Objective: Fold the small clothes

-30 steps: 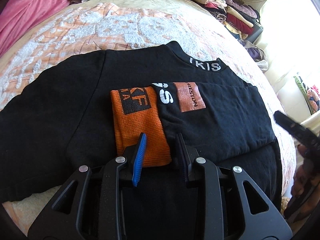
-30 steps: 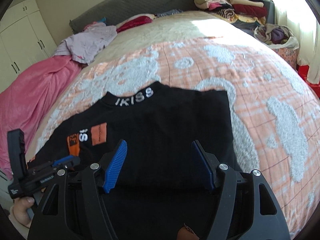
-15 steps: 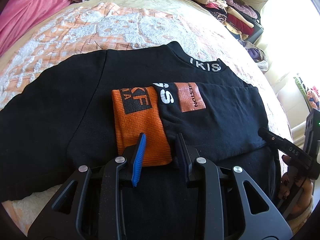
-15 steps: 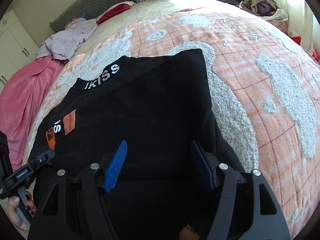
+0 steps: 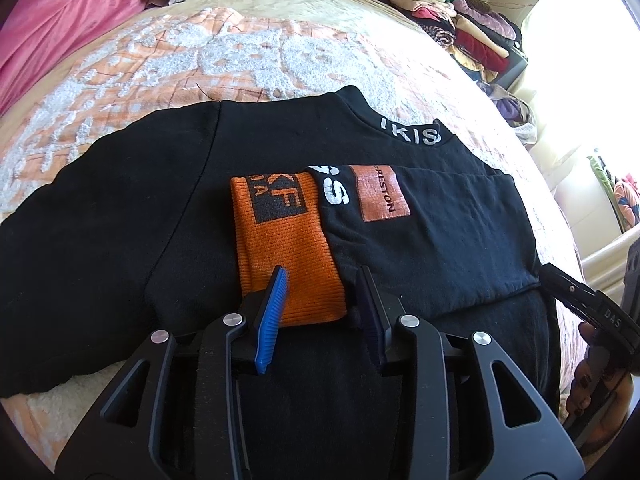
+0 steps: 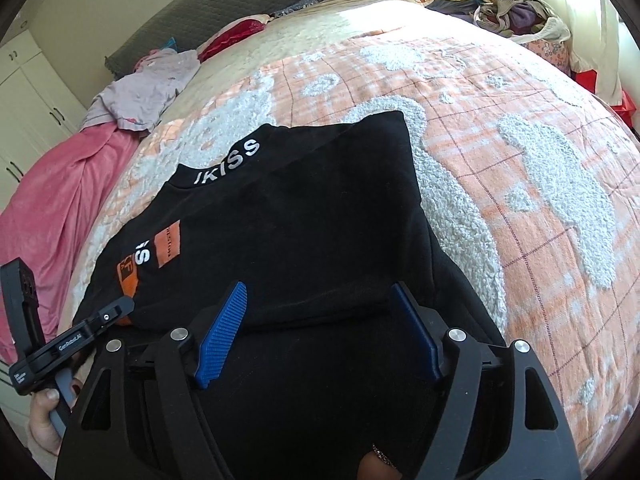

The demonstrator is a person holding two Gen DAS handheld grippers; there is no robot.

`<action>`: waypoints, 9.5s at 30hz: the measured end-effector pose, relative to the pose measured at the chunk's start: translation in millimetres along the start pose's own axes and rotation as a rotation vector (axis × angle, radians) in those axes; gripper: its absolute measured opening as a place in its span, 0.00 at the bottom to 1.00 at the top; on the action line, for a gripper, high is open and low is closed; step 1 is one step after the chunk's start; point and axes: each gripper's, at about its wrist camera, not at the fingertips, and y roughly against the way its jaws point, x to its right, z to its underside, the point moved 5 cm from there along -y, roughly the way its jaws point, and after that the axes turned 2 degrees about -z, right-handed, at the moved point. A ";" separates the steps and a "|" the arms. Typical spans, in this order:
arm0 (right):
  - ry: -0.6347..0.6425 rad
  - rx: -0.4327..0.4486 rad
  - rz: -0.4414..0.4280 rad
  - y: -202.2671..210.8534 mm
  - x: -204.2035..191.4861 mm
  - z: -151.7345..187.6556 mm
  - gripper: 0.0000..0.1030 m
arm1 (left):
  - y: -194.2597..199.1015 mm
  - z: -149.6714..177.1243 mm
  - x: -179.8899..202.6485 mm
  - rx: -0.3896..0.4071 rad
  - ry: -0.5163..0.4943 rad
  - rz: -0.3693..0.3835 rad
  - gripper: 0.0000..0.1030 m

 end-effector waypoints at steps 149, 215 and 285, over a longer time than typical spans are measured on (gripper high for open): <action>0.304 -0.023 -0.221 -15.9 -213.5 50.7 0.96 | 175.5 33.9 -221.4 0.437 0.467 -0.186 0.10; -0.054 0.148 -0.094 43.6 -39.3 16.4 0.96 | 69.4 5.1 45.5 0.224 -0.058 0.080 0.34; 0.194 0.207 0.105 20.1 -30.1 -46.7 0.12 | 74.5 -4.8 -28.9 0.217 0.038 -0.074 0.60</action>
